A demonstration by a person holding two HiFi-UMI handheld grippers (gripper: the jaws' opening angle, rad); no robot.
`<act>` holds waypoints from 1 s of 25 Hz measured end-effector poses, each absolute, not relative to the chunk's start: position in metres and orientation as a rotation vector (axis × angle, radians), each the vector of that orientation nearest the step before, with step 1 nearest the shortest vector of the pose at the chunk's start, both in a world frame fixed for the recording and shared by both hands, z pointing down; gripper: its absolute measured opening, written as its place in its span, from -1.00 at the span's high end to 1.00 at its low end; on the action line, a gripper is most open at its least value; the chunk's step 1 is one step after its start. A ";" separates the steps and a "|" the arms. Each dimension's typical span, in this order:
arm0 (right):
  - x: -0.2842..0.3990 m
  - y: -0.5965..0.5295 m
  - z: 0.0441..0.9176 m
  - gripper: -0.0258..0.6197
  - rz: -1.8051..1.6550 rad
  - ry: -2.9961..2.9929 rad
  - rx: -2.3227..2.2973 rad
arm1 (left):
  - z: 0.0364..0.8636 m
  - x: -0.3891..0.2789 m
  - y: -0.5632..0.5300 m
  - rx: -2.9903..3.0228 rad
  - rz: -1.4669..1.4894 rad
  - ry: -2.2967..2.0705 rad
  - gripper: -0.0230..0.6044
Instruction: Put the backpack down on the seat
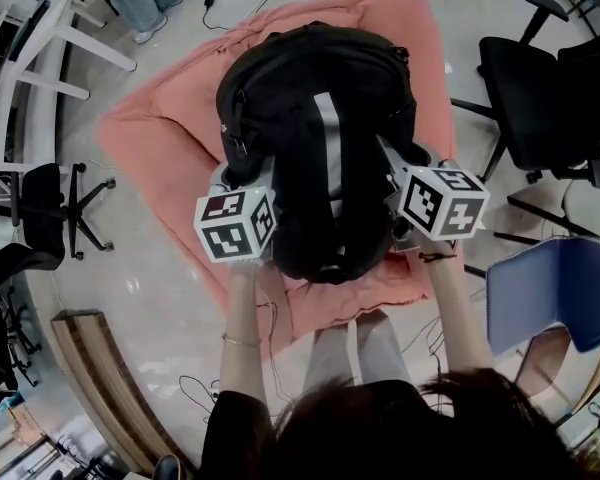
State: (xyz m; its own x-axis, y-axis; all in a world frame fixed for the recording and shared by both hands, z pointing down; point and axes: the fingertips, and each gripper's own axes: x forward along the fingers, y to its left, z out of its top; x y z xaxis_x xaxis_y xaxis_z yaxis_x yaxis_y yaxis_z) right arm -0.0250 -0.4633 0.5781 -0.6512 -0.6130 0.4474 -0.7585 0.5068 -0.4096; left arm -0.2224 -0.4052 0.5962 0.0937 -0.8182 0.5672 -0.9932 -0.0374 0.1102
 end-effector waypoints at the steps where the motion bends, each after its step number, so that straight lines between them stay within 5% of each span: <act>1: -0.026 -0.463 0.578 0.74 0.857 -2.507 1.159 | 0.597 -0.223 -0.405 1.903 0.492 -1.777 0.38; 25: -0.020 -0.446 0.560 0.25 0.825 -2.520 1.199 | 0.581 -0.240 -0.367 1.841 0.505 -1.927 -0.03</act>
State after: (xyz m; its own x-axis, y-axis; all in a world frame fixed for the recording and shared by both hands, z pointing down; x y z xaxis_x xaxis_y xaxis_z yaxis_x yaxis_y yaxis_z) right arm -0.0195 -0.4464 0.5598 -0.6384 -0.6389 0.4293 -0.7691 0.5064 -0.3900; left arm -0.2403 -0.3669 0.5813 -0.0295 -0.8433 0.5367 -0.9981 0.0539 0.0299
